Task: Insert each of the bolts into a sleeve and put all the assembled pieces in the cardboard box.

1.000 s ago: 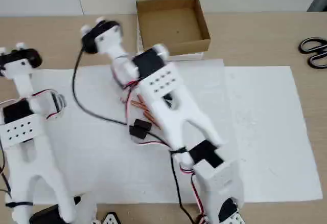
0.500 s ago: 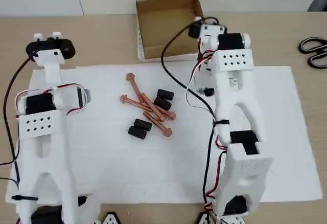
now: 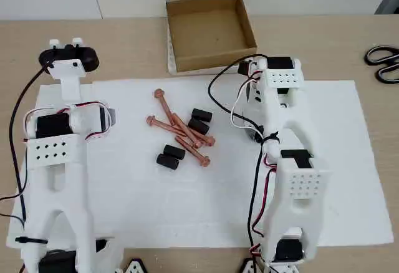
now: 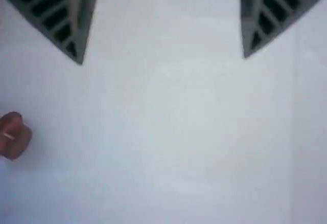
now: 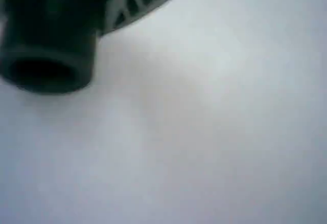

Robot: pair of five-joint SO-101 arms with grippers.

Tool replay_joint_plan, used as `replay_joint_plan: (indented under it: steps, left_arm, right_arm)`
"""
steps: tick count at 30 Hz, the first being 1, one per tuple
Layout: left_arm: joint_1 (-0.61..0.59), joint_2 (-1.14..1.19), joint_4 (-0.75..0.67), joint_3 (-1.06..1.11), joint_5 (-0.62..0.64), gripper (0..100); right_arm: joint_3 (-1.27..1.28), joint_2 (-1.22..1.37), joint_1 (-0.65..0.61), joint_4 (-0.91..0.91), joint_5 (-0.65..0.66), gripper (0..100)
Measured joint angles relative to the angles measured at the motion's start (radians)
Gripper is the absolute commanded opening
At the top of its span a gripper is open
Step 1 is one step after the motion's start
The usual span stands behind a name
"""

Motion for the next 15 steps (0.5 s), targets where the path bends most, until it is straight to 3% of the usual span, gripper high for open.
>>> replay_joint_plan:
  steps: [15]
  left_arm:
    - [0.0, 0.0, 0.0, 0.014, 0.0, 19]
  right_arm:
    - [0.0, 0.0, -0.094, 0.0, 0.0, 11.7]
